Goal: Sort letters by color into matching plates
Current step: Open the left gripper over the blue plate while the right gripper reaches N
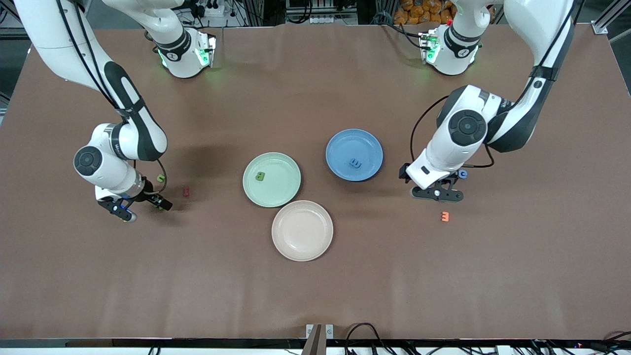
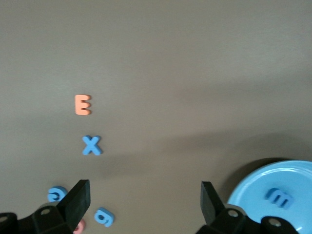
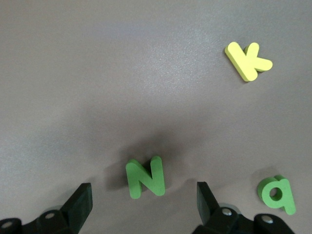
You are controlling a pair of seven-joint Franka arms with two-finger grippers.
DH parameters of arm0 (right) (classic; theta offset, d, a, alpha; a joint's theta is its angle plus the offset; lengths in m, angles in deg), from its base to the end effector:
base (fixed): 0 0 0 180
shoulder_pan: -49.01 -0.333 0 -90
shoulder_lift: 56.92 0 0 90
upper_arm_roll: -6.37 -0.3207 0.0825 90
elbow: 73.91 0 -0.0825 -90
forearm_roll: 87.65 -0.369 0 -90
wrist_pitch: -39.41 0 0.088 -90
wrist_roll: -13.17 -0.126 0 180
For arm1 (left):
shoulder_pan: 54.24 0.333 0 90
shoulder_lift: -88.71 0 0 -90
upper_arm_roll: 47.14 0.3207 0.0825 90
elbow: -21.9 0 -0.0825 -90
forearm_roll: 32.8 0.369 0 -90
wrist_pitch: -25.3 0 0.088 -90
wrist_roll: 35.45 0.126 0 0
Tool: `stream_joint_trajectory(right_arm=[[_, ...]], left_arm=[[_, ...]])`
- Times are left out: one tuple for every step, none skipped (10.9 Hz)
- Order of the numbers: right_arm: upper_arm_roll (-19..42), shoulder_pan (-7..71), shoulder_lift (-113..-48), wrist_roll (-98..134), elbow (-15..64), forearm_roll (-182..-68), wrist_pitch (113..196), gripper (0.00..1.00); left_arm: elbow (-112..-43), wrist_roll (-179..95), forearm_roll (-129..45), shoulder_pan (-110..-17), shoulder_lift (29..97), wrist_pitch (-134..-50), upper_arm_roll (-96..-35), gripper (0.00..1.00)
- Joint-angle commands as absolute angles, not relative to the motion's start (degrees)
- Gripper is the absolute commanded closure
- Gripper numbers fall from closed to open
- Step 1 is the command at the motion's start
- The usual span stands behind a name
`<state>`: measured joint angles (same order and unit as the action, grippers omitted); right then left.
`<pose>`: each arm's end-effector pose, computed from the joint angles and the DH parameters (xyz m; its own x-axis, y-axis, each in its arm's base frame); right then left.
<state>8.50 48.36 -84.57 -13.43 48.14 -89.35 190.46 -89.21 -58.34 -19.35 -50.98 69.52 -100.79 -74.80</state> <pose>0.5701 -0.0155 0.1781 0.8718 -0.4894 0.0226 -0.4893 -0.8721 -0.0088 0.5543 -0.2253 0.3217 0.9891 -0.1465 -0.0140 -0.1470 -0.9883 -0.0408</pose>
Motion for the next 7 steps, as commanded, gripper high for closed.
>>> stream_joint_trajectory(right_arm=[[7.60,49.45,-84.78,-13.82,48.43,-88.35,191.46,0.24],[7.60,49.45,-84.69,-13.82,48.43,-88.35,191.63,0.28],[7.60,49.45,-84.78,-13.73,48.43,-88.26,191.81,0.29],[7.60,49.45,-84.78,-13.73,48.43,-88.26,191.81,0.33],[7.60,49.45,-85.04,-13.73,48.43,-88.26,192.07,0.38],[7.60,49.45,-85.22,-13.73,48.43,-88.26,192.85,0.41],[7.60,49.45,-85.74,-13.55,48.43,-88.26,193.21,0.42]], left_arm=[[-94.89,-53.31,-18.21,-46.25,72.80,-105.03,-75.62,0.00],[-96.39,-52.77,-18.21,-45.72,73.41,-106.61,-75.53,0.00],[-98.05,-52.68,-18.29,-44.85,73.59,-108.80,-75.62,0.00],[-99.46,-52.51,-18.21,-43.71,73.68,-111.00,-75.62,0.00],[-101.22,-51.81,-18.21,-43.26,73.59,-113.37,-75.53,0.00],[-103.58,-51.63,-18.21,-41.95,73.59,-117.13,-75.53,0.00],[-106.39,-50.32,-18.21,-40.55,73.51,-122.22,-75.53,0.00]])
